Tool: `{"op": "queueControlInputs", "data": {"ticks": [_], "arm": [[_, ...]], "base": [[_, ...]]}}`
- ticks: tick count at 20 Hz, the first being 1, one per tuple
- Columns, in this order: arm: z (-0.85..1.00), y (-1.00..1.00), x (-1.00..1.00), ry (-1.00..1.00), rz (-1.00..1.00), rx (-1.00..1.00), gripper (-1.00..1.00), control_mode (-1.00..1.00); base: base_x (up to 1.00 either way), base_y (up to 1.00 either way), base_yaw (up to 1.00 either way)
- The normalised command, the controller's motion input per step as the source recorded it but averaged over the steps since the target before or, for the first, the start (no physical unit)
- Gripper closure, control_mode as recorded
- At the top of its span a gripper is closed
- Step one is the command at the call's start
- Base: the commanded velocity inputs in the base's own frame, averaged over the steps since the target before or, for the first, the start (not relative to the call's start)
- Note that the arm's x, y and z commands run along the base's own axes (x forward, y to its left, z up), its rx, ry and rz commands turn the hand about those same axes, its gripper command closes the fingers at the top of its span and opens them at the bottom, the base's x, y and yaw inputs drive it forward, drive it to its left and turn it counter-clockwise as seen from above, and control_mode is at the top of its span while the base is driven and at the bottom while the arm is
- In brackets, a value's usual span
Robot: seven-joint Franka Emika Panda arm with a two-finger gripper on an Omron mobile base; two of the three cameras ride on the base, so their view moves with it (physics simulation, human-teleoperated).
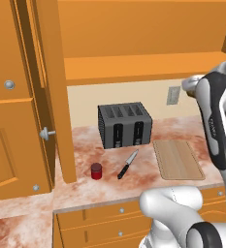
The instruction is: Pick the bread, place it on the cutting board, pick the jam, place it on the counter, and close the cabinet.
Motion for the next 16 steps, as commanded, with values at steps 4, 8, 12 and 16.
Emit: {"op": "queueControlInputs", "data": {"ticks": [4, 8, 12, 16], "arm": [[-0.03, 0.00, -0.25, 0.09, 0.00, -0.01, 1.00, -1.00], [-0.11, -0.01, -0.20, 0.07, 0.00, -0.03, 1.00, -1.00], [-0.16, -0.07, -0.18, 0.07, 0.00, -0.01, 1.00, -1.00], [-0.23, -0.10, -0.13, 0.07, 0.00, 0.00, 1.00, -1.00]], "base": [[0.00, 0.00, 0.00], [0.00, 0.00, 0.00], [0.00, 0.00, 0.00], [0.00, 0.00, 0.00]]}}
